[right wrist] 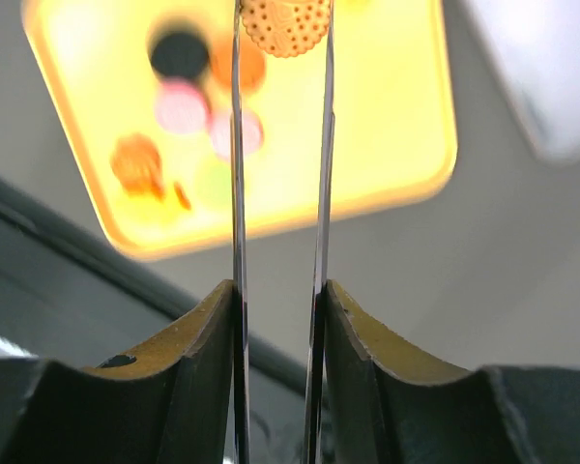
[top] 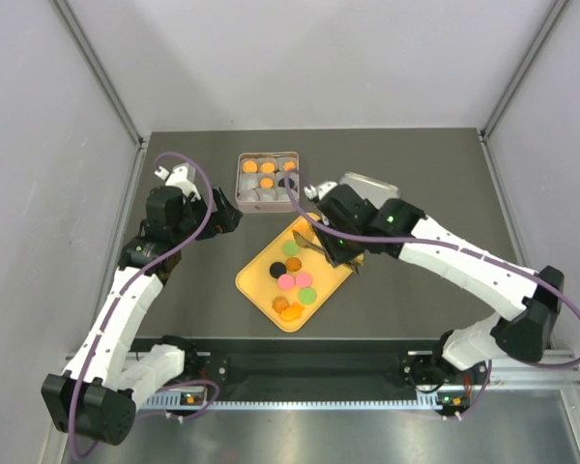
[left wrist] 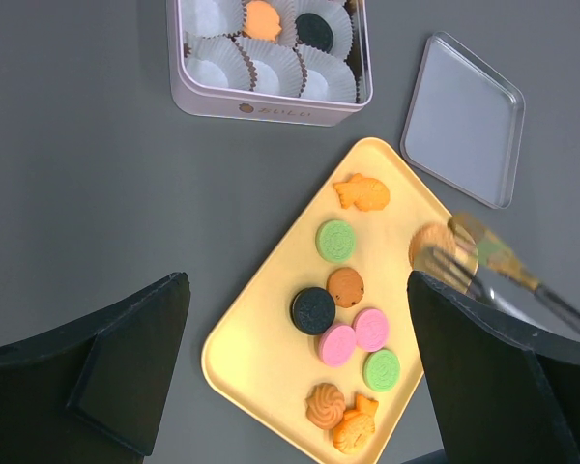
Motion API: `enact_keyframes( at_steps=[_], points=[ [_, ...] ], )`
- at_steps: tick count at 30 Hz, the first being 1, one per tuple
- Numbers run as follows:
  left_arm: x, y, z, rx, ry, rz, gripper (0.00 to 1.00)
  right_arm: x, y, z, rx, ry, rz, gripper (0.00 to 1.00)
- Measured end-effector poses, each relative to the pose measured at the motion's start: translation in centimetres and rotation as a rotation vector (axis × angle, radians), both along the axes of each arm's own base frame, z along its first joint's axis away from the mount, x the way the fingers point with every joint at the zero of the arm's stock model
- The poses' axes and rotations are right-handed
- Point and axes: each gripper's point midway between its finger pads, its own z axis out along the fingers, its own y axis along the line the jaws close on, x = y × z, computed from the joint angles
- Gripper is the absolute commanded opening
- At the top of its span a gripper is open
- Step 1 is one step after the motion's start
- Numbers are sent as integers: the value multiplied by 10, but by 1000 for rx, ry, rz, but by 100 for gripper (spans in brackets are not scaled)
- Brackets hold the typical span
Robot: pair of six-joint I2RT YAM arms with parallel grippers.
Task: Pack the cookies
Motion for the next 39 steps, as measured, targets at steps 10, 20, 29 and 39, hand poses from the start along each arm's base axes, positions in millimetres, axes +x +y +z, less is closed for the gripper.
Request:
enact_keyframes(
  at_steps=[10, 20, 29, 39],
  points=[
    [0, -1, 0, -2, 0, -3, 99, 119, 75, 32, 125, -169, -60, 32],
    [0, 0, 0, -1, 0, -2, 99, 204, 131, -8, 190, -248, -76, 31],
    [0, -1, 0, -1, 0, -3, 99, 220, 165, -41, 262, -239, -43, 32],
    [0, -1, -1, 0, 5, -2, 99, 223, 173, -67, 257, -210, -41, 32]
  ],
)
